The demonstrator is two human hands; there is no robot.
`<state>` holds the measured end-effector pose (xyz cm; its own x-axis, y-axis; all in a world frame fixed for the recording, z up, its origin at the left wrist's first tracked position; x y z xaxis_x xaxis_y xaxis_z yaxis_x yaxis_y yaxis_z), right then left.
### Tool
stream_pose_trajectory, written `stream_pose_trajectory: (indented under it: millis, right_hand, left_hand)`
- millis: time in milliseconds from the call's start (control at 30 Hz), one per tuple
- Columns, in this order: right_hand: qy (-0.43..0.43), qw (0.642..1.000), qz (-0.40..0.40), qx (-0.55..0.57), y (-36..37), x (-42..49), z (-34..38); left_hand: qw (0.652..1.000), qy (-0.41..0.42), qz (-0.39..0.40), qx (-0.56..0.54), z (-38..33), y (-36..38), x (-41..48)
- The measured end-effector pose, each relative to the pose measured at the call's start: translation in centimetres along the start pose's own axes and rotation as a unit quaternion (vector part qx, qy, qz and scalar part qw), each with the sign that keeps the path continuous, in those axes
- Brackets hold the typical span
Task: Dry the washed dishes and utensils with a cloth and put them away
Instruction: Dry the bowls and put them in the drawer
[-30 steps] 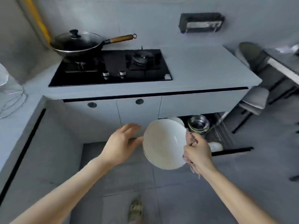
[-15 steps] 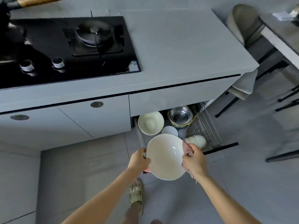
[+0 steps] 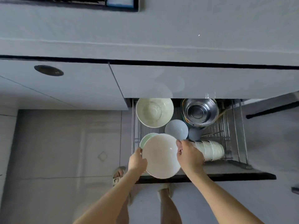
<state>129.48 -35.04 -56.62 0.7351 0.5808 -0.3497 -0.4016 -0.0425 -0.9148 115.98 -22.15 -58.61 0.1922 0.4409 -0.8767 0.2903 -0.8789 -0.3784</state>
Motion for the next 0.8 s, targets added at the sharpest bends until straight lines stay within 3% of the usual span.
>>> stream_pose_trajectory:
  millis: [333,533,800]
  right_hand:
    - [0.026,0.993,0.098,-0.059,11.0,4.9,-2.2]
    - [0.008,0.991,0.108,-0.073,13.0,6.1,-1.8]
    - [0.012,0.993,0.105,-0.048,13.1,6.8,-1.5]
  left_hand:
    - [0.998,-0.036,-0.042,0.029,2.1,4.5,9.6]
    - [0.995,-0.043,-0.065,0.068,2.9,5.1,12.1]
    - [0.995,-0.054,-0.076,0.026,3.4,5.3,13.6]
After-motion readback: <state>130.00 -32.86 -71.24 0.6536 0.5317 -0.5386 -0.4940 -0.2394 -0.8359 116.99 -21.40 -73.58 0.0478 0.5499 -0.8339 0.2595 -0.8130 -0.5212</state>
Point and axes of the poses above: each hand's wrist, its own x-axis towards the middle knuckle, its own y-axis out of the palm, z = x × y, the point moved 1 cm from there along x, towards the middle knuckle, and after that the axes turned 8 degrees about -y, right-handed, at the moved point
